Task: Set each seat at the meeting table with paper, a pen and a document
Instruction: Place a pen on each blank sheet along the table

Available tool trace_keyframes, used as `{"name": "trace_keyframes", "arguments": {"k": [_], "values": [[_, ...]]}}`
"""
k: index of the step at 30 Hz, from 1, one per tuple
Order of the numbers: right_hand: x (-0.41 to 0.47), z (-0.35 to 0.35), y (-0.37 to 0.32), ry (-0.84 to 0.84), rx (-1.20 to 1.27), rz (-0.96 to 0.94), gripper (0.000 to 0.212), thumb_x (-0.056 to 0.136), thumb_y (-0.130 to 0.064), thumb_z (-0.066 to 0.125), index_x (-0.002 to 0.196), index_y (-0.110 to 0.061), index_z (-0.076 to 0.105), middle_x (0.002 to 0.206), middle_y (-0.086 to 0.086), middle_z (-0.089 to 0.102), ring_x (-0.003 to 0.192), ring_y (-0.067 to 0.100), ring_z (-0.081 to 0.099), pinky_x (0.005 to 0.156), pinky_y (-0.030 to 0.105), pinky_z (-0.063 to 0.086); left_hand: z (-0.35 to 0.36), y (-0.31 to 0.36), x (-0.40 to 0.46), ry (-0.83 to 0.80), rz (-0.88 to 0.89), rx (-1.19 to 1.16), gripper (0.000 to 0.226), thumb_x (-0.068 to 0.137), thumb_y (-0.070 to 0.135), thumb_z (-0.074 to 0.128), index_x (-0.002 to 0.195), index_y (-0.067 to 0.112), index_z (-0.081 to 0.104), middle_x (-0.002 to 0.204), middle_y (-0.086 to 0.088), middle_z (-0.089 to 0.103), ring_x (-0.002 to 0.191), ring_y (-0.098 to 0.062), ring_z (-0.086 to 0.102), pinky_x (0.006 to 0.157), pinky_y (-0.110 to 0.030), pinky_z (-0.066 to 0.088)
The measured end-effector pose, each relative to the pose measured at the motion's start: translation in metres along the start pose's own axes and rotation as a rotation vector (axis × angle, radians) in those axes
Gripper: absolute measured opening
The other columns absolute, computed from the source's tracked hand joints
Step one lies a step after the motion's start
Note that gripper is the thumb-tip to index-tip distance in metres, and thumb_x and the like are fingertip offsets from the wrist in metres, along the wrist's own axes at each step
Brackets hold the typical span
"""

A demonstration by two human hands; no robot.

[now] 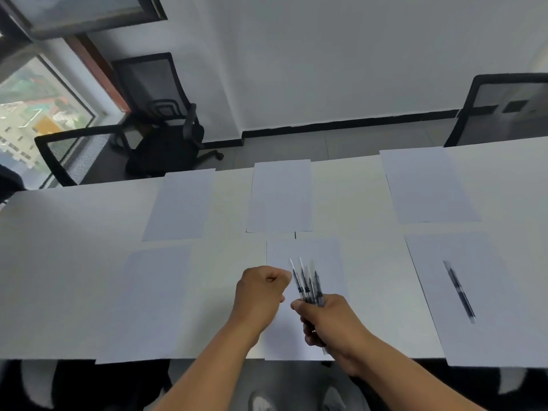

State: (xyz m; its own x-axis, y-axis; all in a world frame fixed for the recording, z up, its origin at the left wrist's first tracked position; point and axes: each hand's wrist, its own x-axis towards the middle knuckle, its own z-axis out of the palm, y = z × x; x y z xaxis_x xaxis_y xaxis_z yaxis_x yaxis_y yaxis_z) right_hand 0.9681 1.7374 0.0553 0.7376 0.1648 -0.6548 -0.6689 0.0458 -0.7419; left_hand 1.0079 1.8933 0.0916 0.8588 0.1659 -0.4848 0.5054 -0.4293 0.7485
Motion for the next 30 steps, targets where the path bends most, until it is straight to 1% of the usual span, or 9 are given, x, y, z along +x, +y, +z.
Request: {"name": "trace_keyframes", "arguments": {"k": [4,9,13,17,19,23,26,28,30], "values": [[0.019,0.004,0.005,0.012,-0.026,0.01,0.022,0.098,-0.017,0.069,0.086,-0.01,0.052,0.074,0.012,0.045,0.063,0.024,0.045,0.058,0.031,0.046,0.003,-0.008,0.025,-0.072,-0.025,-0.023,0.015,0.1,0.026,0.072,0.091,0.027,0.085,0.091,0.024,0.08,0.072,-0.008,0.076,0.084,-0.036,0.064],[0.044,0.007,0.018,0.061,-0.016,0.025,0.026,0.1,-0.017,0.068,0.082,-0.009,0.053,0.071,0.012,0.046,0.062,0.023,0.047,0.063,0.031,0.05,0.013,-0.022,0.06,-0.178,-0.062,-0.02,0.014,0.099,0.021,0.075,0.092,0.027,0.086,0.088,0.021,0.081,0.073,-0.01,0.073,0.075,-0.029,0.058],[0.059,0.006,0.028,0.137,0.036,0.046,0.025,0.101,-0.02,0.07,0.083,-0.008,0.057,0.073,0.01,0.052,0.066,0.024,0.056,0.066,0.033,0.058,0.024,-0.032,0.089,-0.238,-0.098,-0.001,0.011,0.098,0.021,0.075,0.095,0.021,0.086,0.092,0.014,0.081,0.074,-0.011,0.071,0.073,-0.028,0.057],[0.067,0.003,0.034,0.224,0.142,0.107,0.024,0.101,-0.02,0.071,0.092,0.002,0.07,0.075,0.011,0.06,0.068,0.025,0.065,0.07,0.04,0.065,0.032,-0.04,0.111,-0.214,-0.134,-0.014,0.014,0.097,0.024,0.079,0.088,0.014,0.084,0.09,-0.003,0.081,0.076,-0.016,0.071,0.074,-0.029,0.056],[0.07,0.001,0.034,0.242,0.128,0.13,0.024,0.102,-0.02,0.07,0.094,0.004,0.072,0.074,0.009,0.063,0.067,0.024,0.067,0.071,0.043,0.067,0.034,-0.041,0.121,-0.195,-0.155,-0.011,0.016,0.097,0.025,0.079,0.087,0.013,0.082,0.09,-0.005,0.08,0.078,-0.018,0.073,0.077,-0.032,0.058],[0.074,-0.006,0.036,0.296,0.082,0.145,0.03,0.101,-0.017,0.068,0.099,0.013,0.07,0.07,0.008,0.059,0.063,0.023,0.061,0.068,0.039,0.066,0.039,-0.044,0.138,-0.14,-0.19,0.033,0.021,0.093,0.02,0.076,0.087,-0.001,0.078,0.08,-0.013,0.078,0.062,-0.011,0.073,0.08,-0.041,0.065],[0.076,-0.011,0.037,0.31,0.064,0.146,0.031,0.099,-0.016,0.067,0.101,0.015,0.068,0.067,0.007,0.055,0.06,0.023,0.057,0.062,0.034,0.06,0.044,-0.044,0.144,-0.117,-0.208,0.121,0.02,0.087,0.016,0.07,0.078,-0.002,0.073,0.059,-0.004,0.073,0.06,-0.019,0.073,0.078,-0.046,0.067],[0.076,-0.015,0.037,0.304,0.056,0.153,0.029,0.099,-0.016,0.067,0.1,0.013,0.069,0.066,0.007,0.056,0.059,0.023,0.057,0.061,0.034,0.058,0.049,-0.043,0.144,-0.117,-0.208,0.178,0.018,0.086,0.018,0.069,0.075,0.004,0.073,0.06,-0.001,0.075,0.07,-0.027,0.079,0.078,-0.046,0.067],[0.077,-0.018,0.038,0.296,0.056,0.156,0.028,0.098,-0.014,0.066,0.1,0.013,0.069,0.066,0.007,0.057,0.059,0.023,0.057,0.061,0.034,0.057,0.052,-0.042,0.144,-0.106,-0.191,0.243,0.016,0.087,0.022,0.068,0.078,0.01,0.074,0.065,0.0,0.078,0.073,-0.027,0.079,0.078,-0.045,0.068]]}}
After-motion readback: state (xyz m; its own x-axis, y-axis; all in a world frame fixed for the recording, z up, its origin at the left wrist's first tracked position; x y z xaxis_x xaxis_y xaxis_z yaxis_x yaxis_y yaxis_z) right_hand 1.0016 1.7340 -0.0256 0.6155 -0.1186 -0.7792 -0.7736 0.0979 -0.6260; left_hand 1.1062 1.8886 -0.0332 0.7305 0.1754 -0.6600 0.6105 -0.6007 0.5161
